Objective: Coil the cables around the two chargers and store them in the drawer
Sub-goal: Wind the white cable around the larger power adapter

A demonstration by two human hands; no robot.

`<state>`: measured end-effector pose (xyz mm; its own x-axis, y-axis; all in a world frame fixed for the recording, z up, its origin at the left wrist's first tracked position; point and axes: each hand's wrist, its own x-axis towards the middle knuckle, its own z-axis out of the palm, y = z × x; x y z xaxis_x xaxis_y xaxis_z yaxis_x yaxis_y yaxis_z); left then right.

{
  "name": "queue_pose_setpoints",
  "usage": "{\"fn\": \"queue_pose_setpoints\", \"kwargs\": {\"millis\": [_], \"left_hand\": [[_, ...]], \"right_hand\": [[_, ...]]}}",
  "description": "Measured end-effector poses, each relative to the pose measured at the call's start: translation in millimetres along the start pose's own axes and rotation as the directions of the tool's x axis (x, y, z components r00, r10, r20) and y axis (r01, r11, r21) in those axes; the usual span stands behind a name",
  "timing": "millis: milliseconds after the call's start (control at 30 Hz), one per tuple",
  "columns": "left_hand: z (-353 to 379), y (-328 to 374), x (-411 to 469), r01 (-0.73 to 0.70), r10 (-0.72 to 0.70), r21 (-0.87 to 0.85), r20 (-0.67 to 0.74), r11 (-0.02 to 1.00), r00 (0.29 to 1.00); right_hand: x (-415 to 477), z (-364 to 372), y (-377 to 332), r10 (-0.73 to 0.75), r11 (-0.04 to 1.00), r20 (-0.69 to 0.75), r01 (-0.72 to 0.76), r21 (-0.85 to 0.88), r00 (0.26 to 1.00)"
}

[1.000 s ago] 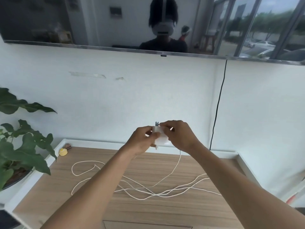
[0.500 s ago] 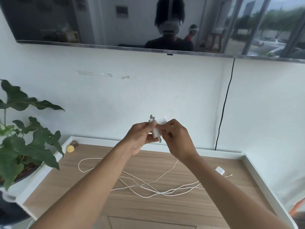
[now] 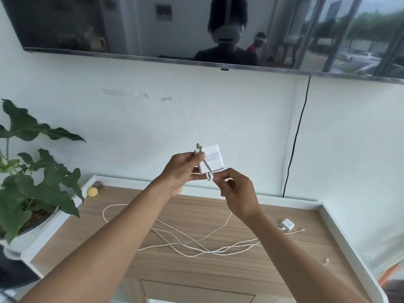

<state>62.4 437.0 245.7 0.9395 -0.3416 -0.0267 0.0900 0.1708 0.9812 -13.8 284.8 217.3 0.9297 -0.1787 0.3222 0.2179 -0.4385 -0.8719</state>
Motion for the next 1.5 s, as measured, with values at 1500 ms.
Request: {"fn": "queue_pose_setpoints", "kwargs": {"millis": [1500], "left_hand": [[-11,9,-9,-0.101,0.138,0.398,-0.065,0.912,0.988]], "right_hand": [[34,10,-55,-0.230,0.882,0.091,0.247,-0.402,0.969]]}}
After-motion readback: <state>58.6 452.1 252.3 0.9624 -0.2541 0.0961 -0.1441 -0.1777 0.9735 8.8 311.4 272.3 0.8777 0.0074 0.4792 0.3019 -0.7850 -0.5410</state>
